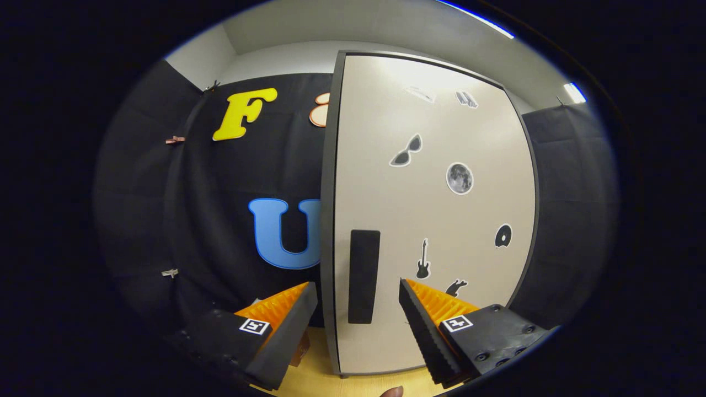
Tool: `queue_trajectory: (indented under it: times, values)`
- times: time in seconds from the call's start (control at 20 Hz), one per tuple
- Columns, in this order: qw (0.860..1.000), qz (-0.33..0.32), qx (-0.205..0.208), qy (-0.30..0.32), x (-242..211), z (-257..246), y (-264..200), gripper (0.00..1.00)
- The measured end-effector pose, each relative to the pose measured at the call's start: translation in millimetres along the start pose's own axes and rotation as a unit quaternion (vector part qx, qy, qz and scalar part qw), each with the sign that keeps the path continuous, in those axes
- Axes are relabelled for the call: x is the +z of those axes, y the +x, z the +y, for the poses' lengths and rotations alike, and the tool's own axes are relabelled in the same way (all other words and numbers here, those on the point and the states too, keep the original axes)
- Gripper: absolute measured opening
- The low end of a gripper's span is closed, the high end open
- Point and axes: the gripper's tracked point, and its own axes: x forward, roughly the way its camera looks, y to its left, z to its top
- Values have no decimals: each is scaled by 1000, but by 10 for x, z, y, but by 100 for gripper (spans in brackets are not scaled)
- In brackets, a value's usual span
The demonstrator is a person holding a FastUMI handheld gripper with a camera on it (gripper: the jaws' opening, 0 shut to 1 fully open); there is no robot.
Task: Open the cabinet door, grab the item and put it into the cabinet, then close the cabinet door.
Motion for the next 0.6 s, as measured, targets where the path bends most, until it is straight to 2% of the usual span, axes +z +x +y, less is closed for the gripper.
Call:
queue_trajectory:
  times: [0.2,0.45,0.55,0.6]
  values:
    - [999,11,-12,34,-52,-101,303,96]
    - [998,21,13,51,-62,39,438,55]
    - [999,21,5,37,-100,14,405,41]
    - [999,16,4,29,-87,26,426,40]
